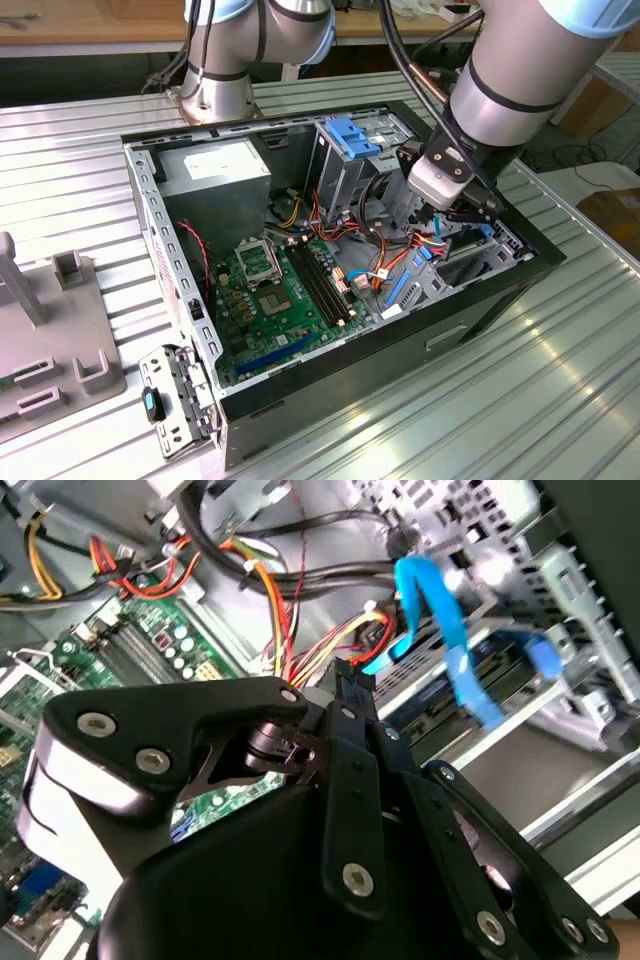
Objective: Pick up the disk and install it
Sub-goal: 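Insert the second disk wire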
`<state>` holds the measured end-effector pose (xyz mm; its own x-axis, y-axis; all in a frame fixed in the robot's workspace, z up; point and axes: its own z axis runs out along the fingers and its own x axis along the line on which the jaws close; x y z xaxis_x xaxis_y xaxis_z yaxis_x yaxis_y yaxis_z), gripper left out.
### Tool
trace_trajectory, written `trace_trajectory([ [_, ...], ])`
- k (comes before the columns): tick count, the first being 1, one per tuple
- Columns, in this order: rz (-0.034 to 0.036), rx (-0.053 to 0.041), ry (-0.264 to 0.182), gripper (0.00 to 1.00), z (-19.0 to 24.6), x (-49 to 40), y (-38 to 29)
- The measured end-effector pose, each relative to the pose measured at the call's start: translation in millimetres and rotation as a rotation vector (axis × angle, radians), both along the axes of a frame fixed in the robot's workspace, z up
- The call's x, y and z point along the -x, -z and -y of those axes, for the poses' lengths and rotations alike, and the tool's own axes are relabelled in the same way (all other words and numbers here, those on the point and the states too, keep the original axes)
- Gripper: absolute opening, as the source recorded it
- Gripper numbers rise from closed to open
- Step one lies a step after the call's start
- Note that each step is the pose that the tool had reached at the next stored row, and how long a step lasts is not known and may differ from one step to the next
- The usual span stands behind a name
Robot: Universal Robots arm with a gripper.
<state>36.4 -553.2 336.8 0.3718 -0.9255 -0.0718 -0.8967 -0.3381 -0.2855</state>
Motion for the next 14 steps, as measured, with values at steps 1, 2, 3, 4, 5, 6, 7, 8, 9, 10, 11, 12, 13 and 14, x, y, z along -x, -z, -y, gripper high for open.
trace_trajectory([
  [1,-0.0013,-0.0016,0.000,0.11,-0.1,-6.0,-0.1],
  [2,-0.0032,-0.0020,0.000,0.11,-0.2,-12.1,-0.1],
  [3,-0.0040,-0.0020,0.000,0.11,-0.2,-14.9,-0.1],
  [4,-0.0042,-0.0021,0.000,0.11,-0.2,-15.9,-0.1],
  [5,-0.0042,-0.0020,0.000,0.11,-0.2,-15.9,-0.2],
  [6,-0.0042,-0.0020,0.000,0.11,-0.2,-16.0,-0.2],
  [7,-0.0042,-0.0020,0.008,0.11,-0.1,-16.1,-0.3],
  [8,-0.0042,-0.0019,0.036,0.11,-0.1,-16.0,-1.6],
  [9,-0.0041,-0.0020,0.052,0.11,-0.1,-16.0,-3.7],
  [10,-0.0039,-0.0020,0.059,0.11,-0.2,-16.0,-5.3],
  [11,-0.0038,-0.0021,0.070,0.11,-0.2,-16.0,-8.5],
  [12,-0.0035,-0.0021,0.082,0.11,-0.2,-16.0,-12.9],
  [13,-0.0029,-0.0024,0.090,0.11,-0.2,-16.0,-16.9],
  [14,-0.0027,-0.0024,0.093,0.11,-0.2,-16.0,-18.9],
])
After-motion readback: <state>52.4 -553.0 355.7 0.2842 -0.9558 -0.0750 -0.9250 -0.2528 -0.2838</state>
